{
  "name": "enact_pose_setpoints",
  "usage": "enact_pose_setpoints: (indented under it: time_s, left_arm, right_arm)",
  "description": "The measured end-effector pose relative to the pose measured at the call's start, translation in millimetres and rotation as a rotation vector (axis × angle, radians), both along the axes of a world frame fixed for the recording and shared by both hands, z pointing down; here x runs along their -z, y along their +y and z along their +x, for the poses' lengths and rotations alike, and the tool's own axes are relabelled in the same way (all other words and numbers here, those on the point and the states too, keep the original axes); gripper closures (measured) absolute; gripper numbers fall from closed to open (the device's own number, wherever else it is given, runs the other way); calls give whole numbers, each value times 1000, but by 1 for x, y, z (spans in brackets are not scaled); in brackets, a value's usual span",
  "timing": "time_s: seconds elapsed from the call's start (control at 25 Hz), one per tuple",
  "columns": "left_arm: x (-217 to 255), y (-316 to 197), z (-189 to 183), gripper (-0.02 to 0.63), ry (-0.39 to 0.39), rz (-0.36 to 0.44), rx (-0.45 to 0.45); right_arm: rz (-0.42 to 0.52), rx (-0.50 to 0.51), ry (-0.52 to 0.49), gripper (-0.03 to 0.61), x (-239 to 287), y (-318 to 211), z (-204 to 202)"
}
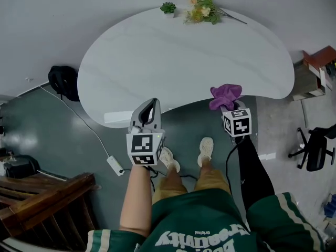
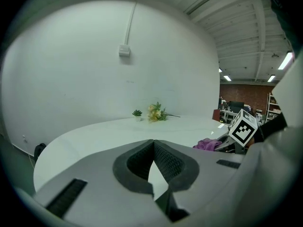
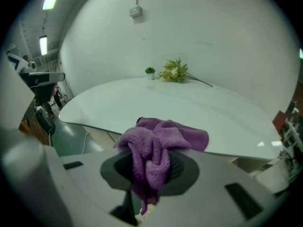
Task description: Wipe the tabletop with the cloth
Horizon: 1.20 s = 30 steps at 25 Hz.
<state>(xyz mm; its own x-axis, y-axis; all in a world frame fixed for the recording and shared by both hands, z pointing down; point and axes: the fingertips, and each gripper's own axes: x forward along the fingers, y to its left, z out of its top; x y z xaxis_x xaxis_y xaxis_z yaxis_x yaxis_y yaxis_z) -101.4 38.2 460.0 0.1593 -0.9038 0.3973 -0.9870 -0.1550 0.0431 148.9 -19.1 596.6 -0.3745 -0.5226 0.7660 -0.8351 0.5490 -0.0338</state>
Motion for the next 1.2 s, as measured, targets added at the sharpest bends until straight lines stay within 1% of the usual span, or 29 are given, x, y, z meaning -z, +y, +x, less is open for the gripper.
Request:
enact_pose_setpoints:
  time_s: [0.6,0.92,1.2]
  left_arm:
    - [-1,45,-113,614,-7,1,62]
    - [-3,66,-162,614,2,6,93]
    - [-6,89,-204,614,12,11,149]
  right_arm:
    - [-16,67,-32,483,-3,45,-132]
    - [-33,134,-50,483,-5,82,-208]
    - [-40,160,-50,483,-3,101,-256]
